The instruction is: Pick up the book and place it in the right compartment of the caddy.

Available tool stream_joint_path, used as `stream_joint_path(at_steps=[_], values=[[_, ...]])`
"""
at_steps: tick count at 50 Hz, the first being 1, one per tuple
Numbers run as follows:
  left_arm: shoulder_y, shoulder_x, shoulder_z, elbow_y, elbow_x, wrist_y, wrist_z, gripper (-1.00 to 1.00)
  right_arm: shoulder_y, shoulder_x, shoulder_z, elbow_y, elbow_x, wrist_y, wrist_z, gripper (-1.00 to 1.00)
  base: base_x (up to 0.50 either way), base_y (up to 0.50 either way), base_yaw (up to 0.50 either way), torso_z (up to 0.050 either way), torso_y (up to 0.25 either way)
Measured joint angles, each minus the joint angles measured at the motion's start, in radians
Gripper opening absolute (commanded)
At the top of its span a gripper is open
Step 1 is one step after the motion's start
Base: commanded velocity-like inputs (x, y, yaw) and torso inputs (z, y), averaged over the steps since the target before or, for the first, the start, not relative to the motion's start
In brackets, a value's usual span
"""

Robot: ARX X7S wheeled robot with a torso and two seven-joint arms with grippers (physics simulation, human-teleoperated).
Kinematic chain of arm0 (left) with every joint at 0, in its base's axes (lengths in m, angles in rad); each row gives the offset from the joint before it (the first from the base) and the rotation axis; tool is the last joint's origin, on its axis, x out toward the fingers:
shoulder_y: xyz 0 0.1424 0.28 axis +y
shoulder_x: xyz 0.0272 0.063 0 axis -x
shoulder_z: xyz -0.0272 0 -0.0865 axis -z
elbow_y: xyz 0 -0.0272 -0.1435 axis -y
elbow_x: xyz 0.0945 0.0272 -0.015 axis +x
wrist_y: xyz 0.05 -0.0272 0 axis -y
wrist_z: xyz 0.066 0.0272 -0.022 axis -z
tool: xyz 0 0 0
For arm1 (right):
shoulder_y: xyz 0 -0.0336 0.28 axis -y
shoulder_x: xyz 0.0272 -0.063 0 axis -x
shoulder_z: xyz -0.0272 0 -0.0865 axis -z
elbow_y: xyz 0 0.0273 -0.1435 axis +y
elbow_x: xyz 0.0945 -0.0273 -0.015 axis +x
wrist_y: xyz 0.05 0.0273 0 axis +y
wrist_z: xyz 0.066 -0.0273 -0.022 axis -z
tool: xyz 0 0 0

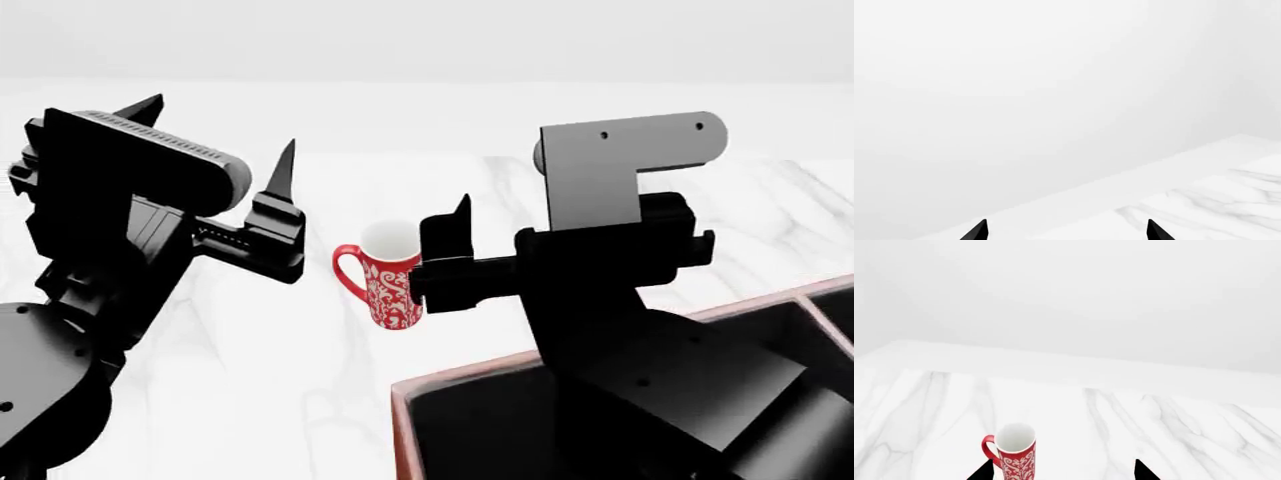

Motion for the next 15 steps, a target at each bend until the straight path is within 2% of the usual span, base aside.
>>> stream_joint_path(at_steps=[15], values=[[-0.027, 0.0, 0.01, 0.03, -0.005, -0.029, -0.013, 1.0, 0.027, 0.004, 0.022, -0.029, 0.041, 0.022, 0.027, 1.0, 0.0, 0.0, 0.0, 0.0, 0.0]])
